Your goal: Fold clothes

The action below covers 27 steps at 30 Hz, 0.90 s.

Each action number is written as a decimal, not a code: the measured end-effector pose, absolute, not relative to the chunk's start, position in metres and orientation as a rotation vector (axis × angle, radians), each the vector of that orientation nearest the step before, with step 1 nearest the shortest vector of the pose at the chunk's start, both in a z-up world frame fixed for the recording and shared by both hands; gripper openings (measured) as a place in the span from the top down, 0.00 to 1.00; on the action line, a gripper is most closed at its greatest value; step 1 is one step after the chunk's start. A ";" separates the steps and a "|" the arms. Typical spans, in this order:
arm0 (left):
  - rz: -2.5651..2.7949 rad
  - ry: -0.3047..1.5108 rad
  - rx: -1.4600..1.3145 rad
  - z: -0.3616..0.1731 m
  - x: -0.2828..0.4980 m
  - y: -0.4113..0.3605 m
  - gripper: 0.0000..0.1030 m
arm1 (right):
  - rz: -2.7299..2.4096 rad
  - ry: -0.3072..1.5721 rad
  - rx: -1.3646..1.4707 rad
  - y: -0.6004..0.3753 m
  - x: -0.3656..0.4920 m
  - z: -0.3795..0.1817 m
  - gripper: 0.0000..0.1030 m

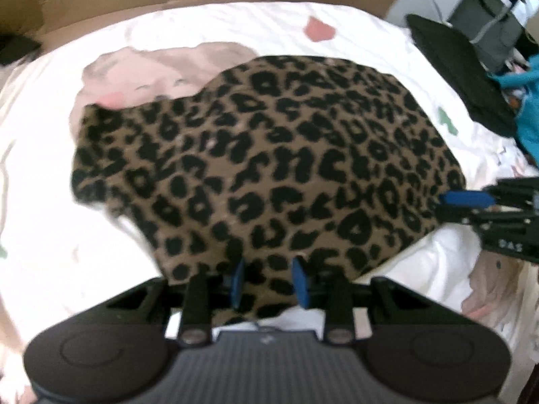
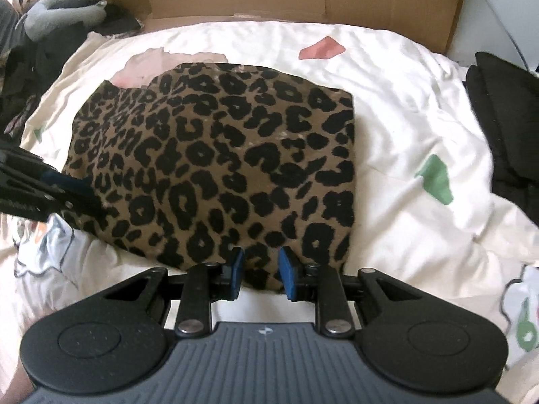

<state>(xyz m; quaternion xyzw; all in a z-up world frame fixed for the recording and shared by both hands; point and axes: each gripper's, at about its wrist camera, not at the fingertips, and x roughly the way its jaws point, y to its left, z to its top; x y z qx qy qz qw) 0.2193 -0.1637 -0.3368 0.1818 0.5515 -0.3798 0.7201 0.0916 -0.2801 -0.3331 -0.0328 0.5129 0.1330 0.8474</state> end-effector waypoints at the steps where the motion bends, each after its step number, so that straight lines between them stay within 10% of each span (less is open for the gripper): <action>1: -0.834 1.216 0.412 -0.336 0.220 -0.162 0.68 | 0.262 1.081 -0.082 -0.281 0.091 -0.331 0.71; 27: -0.748 1.239 0.348 -0.342 0.212 -0.137 0.64 | 0.091 1.087 0.243 -0.327 0.079 -0.326 0.69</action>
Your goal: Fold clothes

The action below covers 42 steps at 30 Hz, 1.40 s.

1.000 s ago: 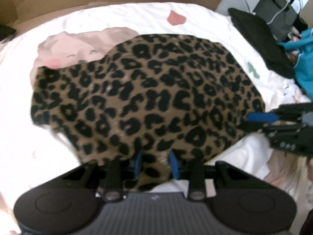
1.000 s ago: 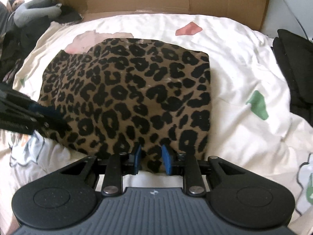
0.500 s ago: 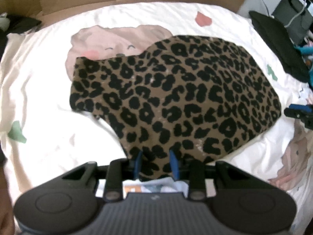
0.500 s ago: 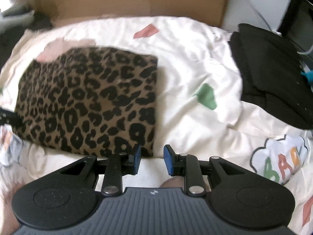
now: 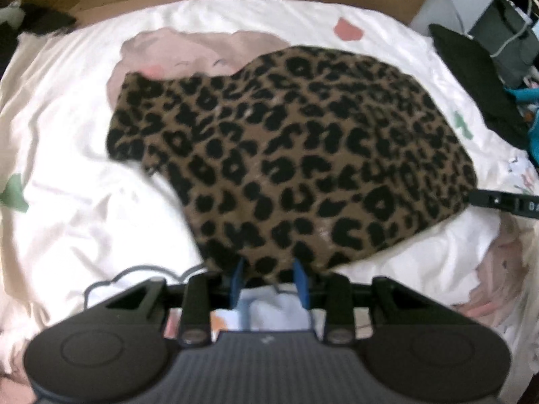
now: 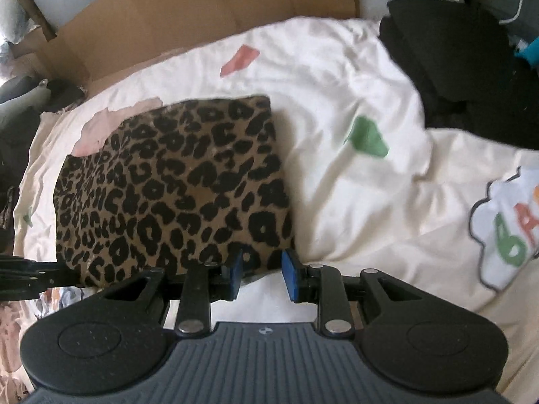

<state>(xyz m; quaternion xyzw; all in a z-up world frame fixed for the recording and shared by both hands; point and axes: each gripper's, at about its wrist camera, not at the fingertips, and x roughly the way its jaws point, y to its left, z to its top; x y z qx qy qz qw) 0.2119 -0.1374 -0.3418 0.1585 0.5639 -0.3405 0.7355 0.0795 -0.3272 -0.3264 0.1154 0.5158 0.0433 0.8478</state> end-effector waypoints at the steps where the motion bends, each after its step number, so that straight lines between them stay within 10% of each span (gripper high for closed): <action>1: -0.737 1.243 0.345 -0.343 0.214 -0.133 0.64 | 0.086 1.094 0.245 -0.328 0.080 -0.330 0.69; 28: -0.702 1.288 0.176 -0.344 0.230 -0.106 0.49 | 0.063 1.101 0.820 -0.377 0.068 -0.371 0.57; 42: -0.677 1.318 0.118 -0.357 0.235 -0.102 0.48 | 0.135 1.011 1.039 -0.395 0.061 -0.381 0.84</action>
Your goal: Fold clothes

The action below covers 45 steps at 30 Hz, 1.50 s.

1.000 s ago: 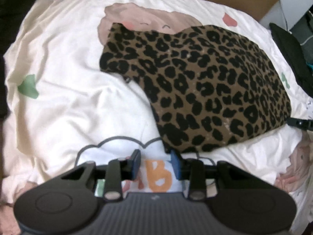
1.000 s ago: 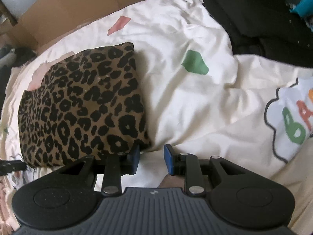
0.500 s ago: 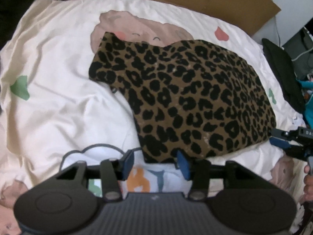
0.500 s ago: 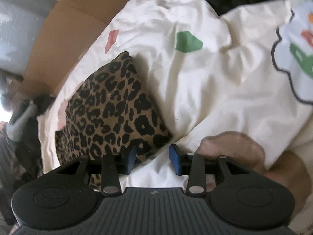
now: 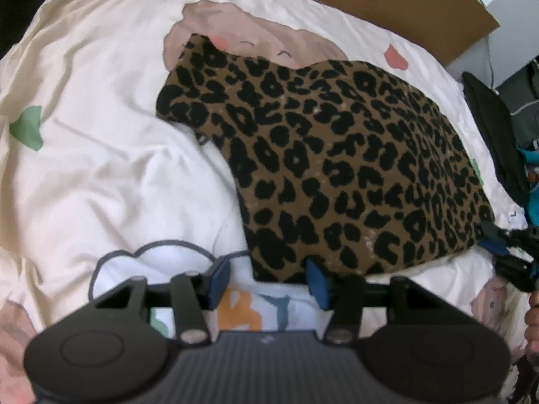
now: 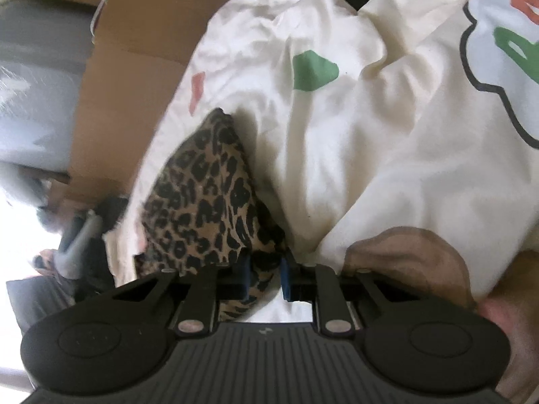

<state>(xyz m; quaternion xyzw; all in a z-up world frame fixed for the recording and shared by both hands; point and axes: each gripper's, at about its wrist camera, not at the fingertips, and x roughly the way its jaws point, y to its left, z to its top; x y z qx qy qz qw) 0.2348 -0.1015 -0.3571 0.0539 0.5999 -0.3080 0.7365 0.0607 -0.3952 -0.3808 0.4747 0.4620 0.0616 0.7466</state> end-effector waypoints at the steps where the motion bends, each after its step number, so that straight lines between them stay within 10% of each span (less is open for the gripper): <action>1: -0.672 1.321 0.112 -0.357 0.235 -0.101 0.48 | 0.136 1.011 1.052 -0.395 0.060 -0.382 0.80; 12: -0.677 1.312 0.043 -0.350 0.238 -0.091 0.48 | 0.117 1.021 1.124 -0.389 0.067 -0.399 0.70; 18: -0.687 1.314 -0.005 -0.351 0.246 -0.087 0.48 | 0.160 0.941 1.175 -0.391 0.065 -0.387 0.82; 25: -0.665 1.325 -0.035 -0.360 0.247 -0.086 0.48 | 0.127 0.982 1.163 -0.388 0.072 -0.394 0.59; 30: -0.694 1.319 -0.046 -0.366 0.249 -0.085 0.45 | 0.113 0.974 1.201 -0.387 0.075 -0.403 0.60; 35: -0.734 1.321 -0.045 -0.366 0.246 -0.082 0.44 | 0.142 0.957 1.220 -0.391 0.075 -0.400 0.85; 45: -0.808 1.315 -0.119 -0.366 0.240 -0.079 0.45 | 0.155 0.990 1.152 -0.385 0.079 -0.401 0.74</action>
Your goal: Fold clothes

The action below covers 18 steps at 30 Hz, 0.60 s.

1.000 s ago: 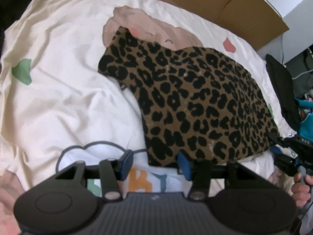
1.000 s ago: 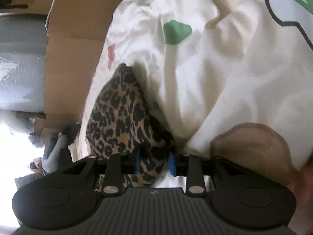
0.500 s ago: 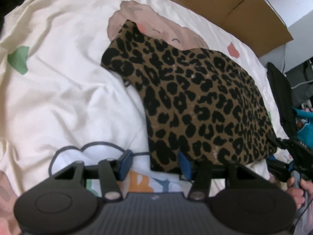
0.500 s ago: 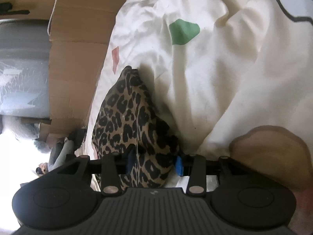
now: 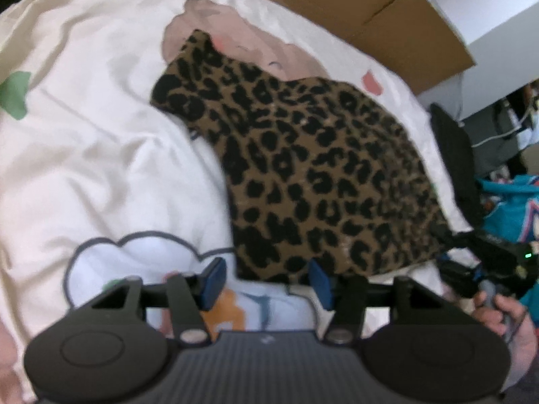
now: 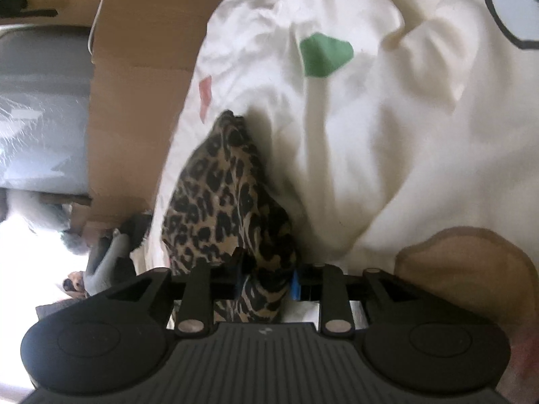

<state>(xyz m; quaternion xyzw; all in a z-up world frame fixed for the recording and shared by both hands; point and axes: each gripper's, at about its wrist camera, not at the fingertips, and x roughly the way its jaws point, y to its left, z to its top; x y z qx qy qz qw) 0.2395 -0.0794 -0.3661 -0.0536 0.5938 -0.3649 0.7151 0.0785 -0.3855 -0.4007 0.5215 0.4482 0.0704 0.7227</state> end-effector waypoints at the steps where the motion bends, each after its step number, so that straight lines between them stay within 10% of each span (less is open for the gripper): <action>1: -0.813 1.313 -0.122 -0.367 0.239 -0.081 0.45 | 0.153 0.990 1.158 -0.386 0.078 -0.402 0.77; 18: -0.877 1.317 -0.159 -0.375 0.254 -0.080 0.55 | 0.143 1.019 1.160 -0.388 0.077 -0.406 0.84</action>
